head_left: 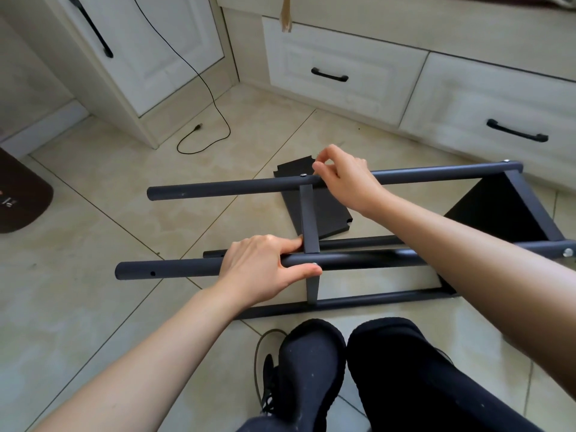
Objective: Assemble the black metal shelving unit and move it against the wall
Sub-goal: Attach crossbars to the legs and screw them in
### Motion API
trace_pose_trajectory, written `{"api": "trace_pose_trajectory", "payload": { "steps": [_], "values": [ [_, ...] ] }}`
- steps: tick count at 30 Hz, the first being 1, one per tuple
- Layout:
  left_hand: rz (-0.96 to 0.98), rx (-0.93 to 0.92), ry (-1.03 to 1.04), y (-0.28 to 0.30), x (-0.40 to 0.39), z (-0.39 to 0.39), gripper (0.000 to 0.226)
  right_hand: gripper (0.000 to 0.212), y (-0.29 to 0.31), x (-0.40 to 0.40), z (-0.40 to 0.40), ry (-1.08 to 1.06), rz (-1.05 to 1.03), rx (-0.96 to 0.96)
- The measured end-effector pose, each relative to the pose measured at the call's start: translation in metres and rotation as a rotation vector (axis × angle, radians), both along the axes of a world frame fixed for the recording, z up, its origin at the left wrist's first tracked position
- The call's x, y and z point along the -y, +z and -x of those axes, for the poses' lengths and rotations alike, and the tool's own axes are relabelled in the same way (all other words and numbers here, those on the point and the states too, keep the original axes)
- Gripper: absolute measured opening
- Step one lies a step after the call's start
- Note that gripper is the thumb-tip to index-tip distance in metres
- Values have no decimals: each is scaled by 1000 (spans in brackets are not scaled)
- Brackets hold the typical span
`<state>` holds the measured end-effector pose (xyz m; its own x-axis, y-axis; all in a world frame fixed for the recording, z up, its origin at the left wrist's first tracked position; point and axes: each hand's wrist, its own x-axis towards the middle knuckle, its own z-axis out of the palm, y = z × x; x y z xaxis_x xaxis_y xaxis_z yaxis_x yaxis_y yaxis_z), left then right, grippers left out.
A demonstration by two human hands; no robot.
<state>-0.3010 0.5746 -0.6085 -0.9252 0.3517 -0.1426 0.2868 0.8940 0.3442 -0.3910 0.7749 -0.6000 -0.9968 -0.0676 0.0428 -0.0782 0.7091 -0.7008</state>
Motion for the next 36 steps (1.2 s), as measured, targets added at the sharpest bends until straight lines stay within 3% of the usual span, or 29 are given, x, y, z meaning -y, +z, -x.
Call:
{"api": "trace_pose_trajectory", "payload": {
  "steps": [8,12,14,18,21,26,31,36],
  "values": [
    [41,-37,-23,1,1,-5,94,23,5,2,-3,0,-39,70],
    [18,-64,14,2,1,-9,98,10,9,-2,-16,-89,236,-67],
    [10,-48,27,3,1,-8,99,11,4,-8,-32,-107,258,-101],
    [46,-36,-8,5,0,-9,99,14,-14,-24,-54,-90,263,85],
    [22,-6,5,4,1,-7,90,14,-17,-23,-52,-81,293,108],
    [-42,39,-29,9,3,-3,86,14,-17,-15,-50,83,127,166],
    [-56,55,-83,13,3,1,94,14,-24,-19,-48,259,64,388],
    [-57,33,-170,13,5,5,94,10,-25,-24,-44,225,433,680]
  ]
}}
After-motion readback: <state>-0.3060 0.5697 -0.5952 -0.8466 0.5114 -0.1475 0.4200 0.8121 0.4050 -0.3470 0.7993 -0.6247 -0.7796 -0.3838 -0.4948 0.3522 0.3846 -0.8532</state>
